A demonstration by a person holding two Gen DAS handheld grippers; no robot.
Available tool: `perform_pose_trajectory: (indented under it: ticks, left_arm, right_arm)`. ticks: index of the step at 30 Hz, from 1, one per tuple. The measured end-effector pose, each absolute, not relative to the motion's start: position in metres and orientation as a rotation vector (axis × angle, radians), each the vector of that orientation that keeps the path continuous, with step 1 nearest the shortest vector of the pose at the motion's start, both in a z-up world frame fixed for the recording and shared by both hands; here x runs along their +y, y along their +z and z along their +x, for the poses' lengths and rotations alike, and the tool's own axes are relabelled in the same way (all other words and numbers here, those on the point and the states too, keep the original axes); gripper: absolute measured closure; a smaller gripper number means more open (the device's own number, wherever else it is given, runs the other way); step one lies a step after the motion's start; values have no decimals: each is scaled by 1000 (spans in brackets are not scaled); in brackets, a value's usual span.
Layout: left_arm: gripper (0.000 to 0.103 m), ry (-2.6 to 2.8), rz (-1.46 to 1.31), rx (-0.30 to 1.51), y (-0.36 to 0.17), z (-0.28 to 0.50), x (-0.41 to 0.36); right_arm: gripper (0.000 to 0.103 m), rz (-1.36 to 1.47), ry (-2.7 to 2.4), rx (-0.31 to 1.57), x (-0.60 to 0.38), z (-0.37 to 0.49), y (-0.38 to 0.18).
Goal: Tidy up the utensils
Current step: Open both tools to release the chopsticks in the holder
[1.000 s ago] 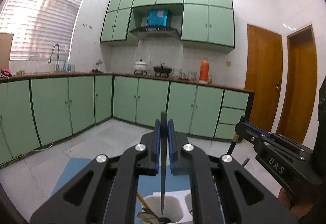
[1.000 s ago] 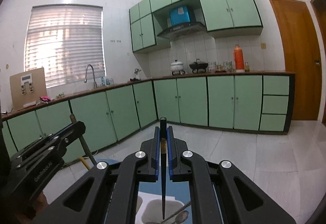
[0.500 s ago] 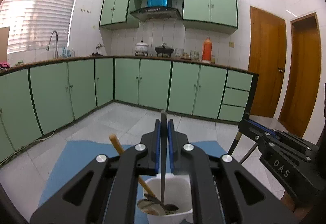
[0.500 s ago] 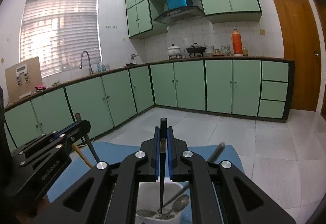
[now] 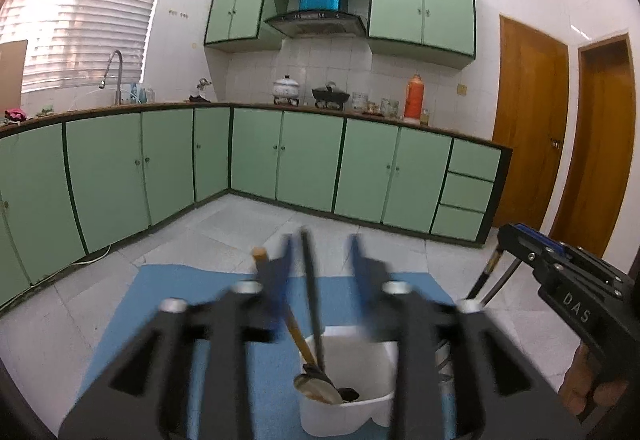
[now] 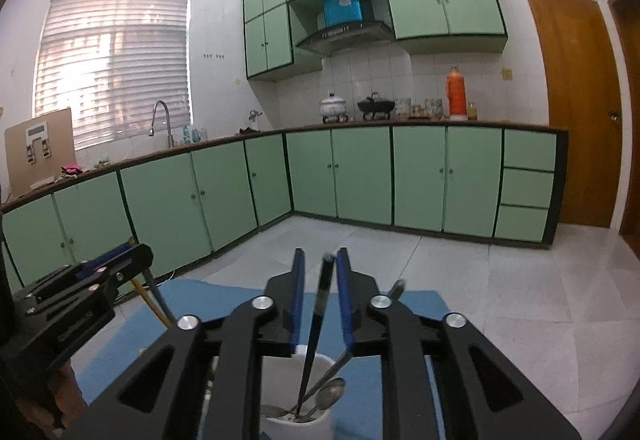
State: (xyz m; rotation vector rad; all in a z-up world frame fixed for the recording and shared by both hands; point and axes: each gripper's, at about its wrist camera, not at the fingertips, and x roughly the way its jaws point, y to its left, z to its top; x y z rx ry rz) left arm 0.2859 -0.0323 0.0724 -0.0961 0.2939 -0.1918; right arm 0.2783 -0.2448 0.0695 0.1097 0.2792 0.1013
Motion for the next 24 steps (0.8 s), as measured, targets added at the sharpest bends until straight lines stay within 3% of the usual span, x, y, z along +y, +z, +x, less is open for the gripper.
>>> perform_pose_trajectory:
  ticks: [2,6,13,15,20,24]
  left_arm:
    - [58,-190,-98,276,77,281,-30]
    - [41,-189,-96,224,87,265,-26]
    - [26,-195,-73,150,95,230,-23]
    - [17,-185,-64,131,96,217,-20]
    - [8,-177,-81,125,87,186,-7]
    - [7,-170,-103,148,71,165,5]
  right_arm:
    - [74,113,99,260,-248,271,74]
    - [60,109,88,224,-253,257,82]
    - [37,106,72,161,-258,224,93]
    - [30,89,60,139,-257,212,95]
    - [14,45,43,98,-250,177,85]
    - [9,51,35,101,-248,152,70]
